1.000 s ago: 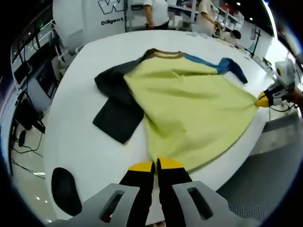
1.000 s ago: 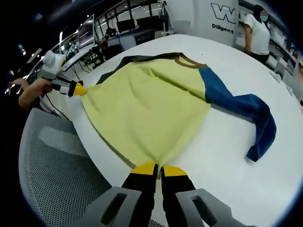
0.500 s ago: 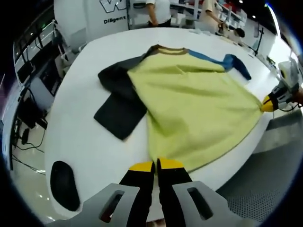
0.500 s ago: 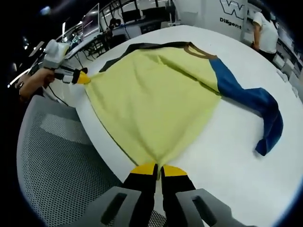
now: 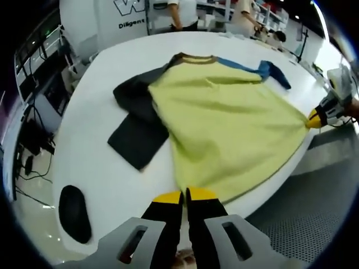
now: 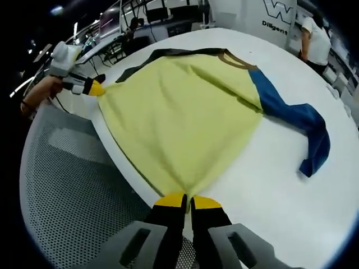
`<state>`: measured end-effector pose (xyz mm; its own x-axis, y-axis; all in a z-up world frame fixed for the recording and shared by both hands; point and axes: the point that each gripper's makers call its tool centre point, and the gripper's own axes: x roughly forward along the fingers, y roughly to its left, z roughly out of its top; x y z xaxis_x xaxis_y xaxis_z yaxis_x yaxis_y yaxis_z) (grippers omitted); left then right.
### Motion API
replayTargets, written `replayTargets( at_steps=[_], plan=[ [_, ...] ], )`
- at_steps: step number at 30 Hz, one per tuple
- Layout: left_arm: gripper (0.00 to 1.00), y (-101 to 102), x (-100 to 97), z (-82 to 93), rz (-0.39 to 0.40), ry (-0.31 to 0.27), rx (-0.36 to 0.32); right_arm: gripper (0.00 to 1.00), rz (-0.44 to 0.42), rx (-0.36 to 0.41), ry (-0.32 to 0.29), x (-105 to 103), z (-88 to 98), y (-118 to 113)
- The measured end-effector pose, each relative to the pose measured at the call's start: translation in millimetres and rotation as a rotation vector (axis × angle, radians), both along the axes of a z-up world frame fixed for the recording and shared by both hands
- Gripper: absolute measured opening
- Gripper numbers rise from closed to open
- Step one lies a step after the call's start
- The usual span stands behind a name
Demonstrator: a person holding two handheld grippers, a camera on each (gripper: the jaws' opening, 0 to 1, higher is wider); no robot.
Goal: Fold the garment on the visible template until the final outline fits inside the template.
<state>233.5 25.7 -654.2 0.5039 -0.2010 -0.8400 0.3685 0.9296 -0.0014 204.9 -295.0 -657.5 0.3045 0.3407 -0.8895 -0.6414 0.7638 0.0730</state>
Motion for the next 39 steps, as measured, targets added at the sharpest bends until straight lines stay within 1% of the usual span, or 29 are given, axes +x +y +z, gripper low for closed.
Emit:
replayTargets(
  at_steps=[2, 7, 12, 15, 17, 18, 19, 21, 23, 25, 26, 28, 31, 33, 35, 37, 38, 39],
  plan=[
    [0.02, -3, -2.2, -1.9, -0.013, 0.008, 0.002, 0.00, -0.004, -0.011, 0.003, 0, -3.9, -3],
    [0.02, -4, -3.7, -4.4, -0.020, 0.011, 0.017, 0.00, -0.012, -0.007, 0.022, -2, -9.6, -5],
    [0.02, -3, -4.8, -8.0, -0.002, 0.016, 0.007, 0.00, -0.010, 0.000, 0.041, -2, -16.0, -6],
    [0.02, -3, -5.5, -10.1, 0.009, 0.019, 0.003, 0.00, -0.013, 0.018, 0.042, 2, -13.5, -6],
    [0.02, -3, -5.8, -11.3, 0.014, 0.019, 0.001, 0.08, -0.041, 0.052, 0.014, 10, -5.3, -6],
    [0.02, -3, -5.8, -11.6, 0.019, 0.018, 0.000, 0.14, -0.050, 0.067, 0.009, 12, -1.4, -6],
    [0.03, -3, -6.0, -12.5, 0.022, 0.017, -0.001, 0.20, -0.077, 0.105, -0.004, 18, 5.0, -4],
    [0.04, -2, -6.2, -14.2, 0.035, 0.019, 0.000, 0.31, -0.090, 0.145, -0.025, 26, 14.6, -3],
    [0.05, -1, -7.0, -16.6, 0.040, 0.026, -0.002, 0.38, -0.129, 0.197, -0.067, 45, 29.9, -4],
    [0.05, -2, -7.1, -17.3, 0.046, 0.028, -0.008, 0.45, -0.140, 0.221, -0.096, 59, 39.7, -5],
    [0.05, -2, -7.1, -17.3, 0.051, 0.029, -0.012, 0.47, -0.149, 0.228, -0.117, 70, 46.4, -7],
    [0.05, -1, -6.9, -16.7, 0.061, 0.028, -0.018, 0.49, -0.151, 0.240, -0.155, 86, 54.9, -8],
    [0.05, -1, -7.5, -17.5, 0.066, 0.029, -0.025, 0.50, -0.149, 0.250, -0.177, 109, 63.1, -11],
    [0.05, -2, -8.9, -18.7, 0.064, 0.038, -0.028, 0.51, -0.146, 0.266, -0.182, 125, 65.2, -12],
    [0.06, -2, -7.7, -18.2, 0.062, 0.029, -0.026, 0.52, -0.154, 0.292, -0.195, 143, 67.3, -10],
    [0.08, 0, -7.2, -18.1, 0.070, 0.026, -0.024, 0.53, -0.156, 0.302, -0.209, 159, 67.2, -9],
    [0.10, 0, -7.0, -18.1, 0.072, 0.025, -0.024, 0.54, -0.156, 0.301, -0.208, 162, 66.6, -9],
    [0.12, 1, -6.7, -18.3, 0.078, 0.023, -0.024, 0.54, -0.148, 0.301, -0.220, 175, 64.6, -9]
  ],
)
